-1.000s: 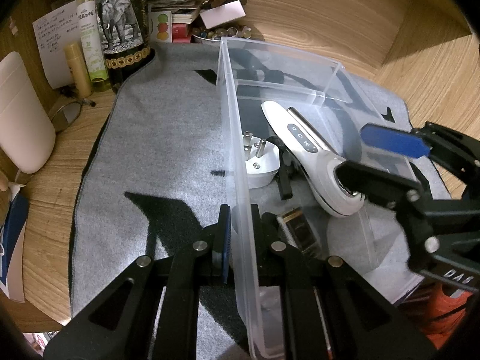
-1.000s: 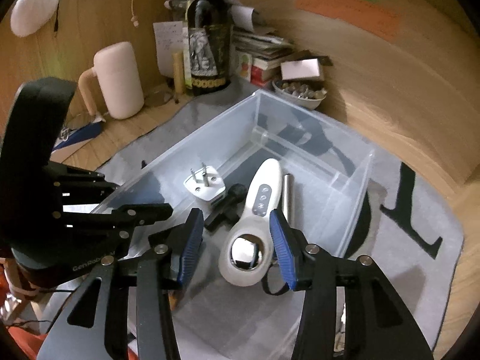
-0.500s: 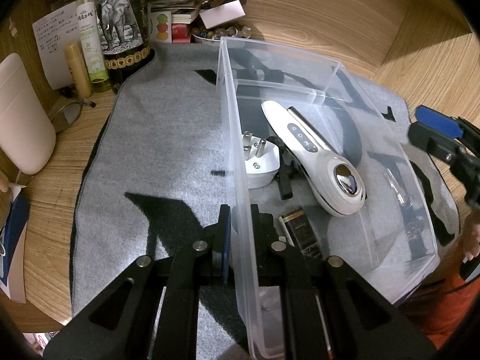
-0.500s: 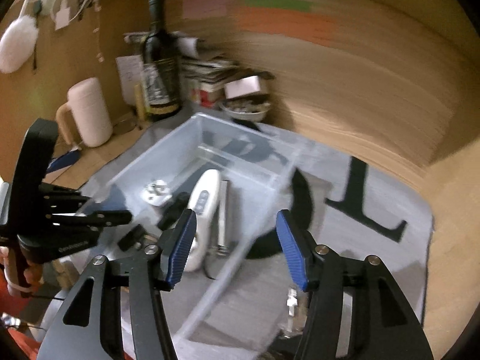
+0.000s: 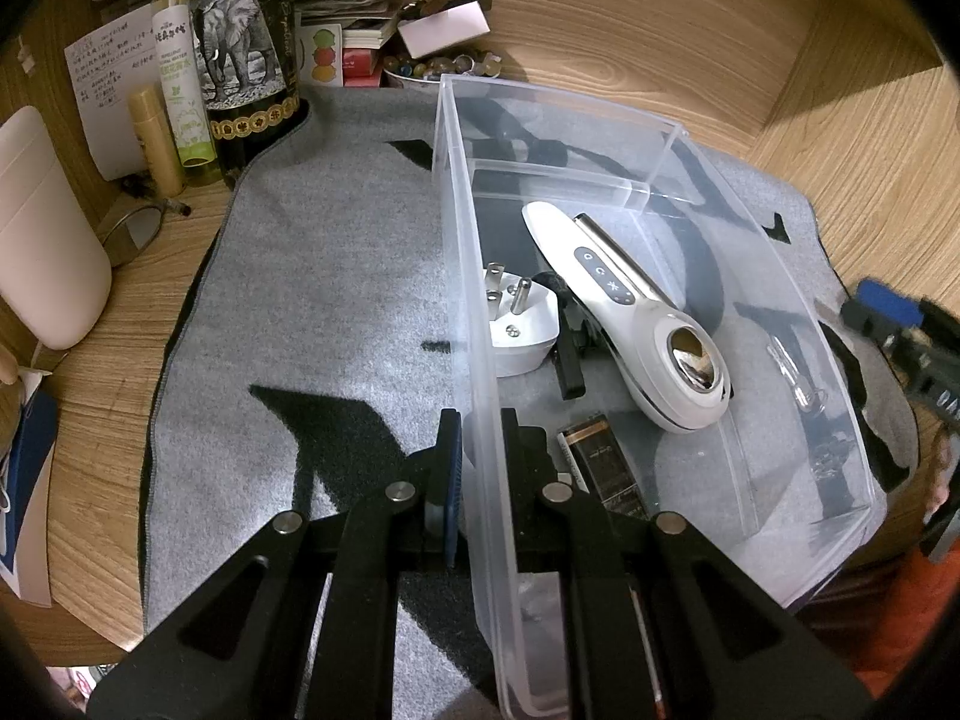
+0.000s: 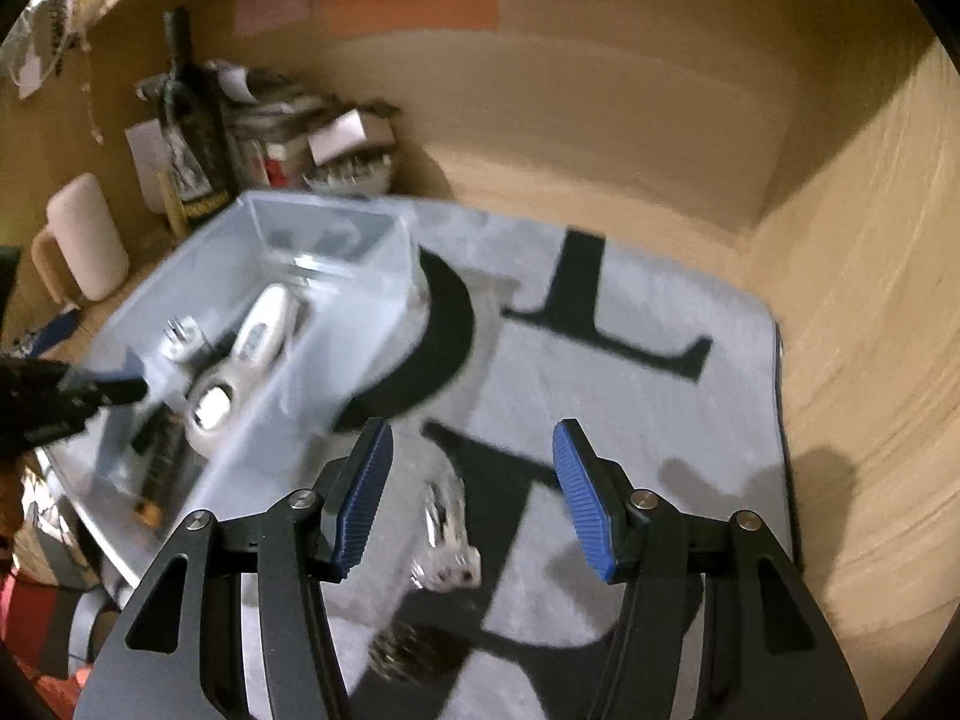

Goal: Organize rigid objects
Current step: 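Move the right tool to the silver keys and grasp them, then lift the silver keys and carry them over the box with the right tool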

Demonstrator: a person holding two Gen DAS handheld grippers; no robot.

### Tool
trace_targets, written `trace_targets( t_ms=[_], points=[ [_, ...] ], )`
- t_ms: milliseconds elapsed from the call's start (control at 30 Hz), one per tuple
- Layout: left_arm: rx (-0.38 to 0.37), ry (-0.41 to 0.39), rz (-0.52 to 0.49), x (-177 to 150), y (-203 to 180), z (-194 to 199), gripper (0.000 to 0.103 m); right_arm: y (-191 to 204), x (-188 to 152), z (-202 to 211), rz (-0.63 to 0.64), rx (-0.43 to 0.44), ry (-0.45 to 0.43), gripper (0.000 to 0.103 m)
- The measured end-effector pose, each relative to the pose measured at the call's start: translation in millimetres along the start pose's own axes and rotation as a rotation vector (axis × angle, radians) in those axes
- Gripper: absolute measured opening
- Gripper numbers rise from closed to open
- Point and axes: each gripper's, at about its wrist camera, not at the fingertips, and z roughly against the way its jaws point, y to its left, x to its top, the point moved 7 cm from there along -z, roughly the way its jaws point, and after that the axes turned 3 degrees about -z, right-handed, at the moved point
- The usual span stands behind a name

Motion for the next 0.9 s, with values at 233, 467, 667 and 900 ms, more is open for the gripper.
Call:
trace_targets(
  t_ms=[233,467,667,900],
  points=[
    [0.0,0.002,-0.002,-0.2,0.9,0.4,0.01,-0.9,-43.2,-37.1,0.006,0.028,0.161,0.052],
    [0.002,0.001,-0.002,-0.8,2.2,0.5,0.01,-3.2,-54.1,-42.5,0.003,0.054,0.183,0.05],
    [0.002,0.002,-0.002,-1.4,2.8,0.4,0.01,3.2,-55.9,-38.6,0.031,0.058,0.145,0.025],
    [0.002,0.002,-0.002,-1.4,2.9,0.4,0.01,1.2,-51.0,-37.1,-0.003,0.059,0.134,0.023]
  ],
)
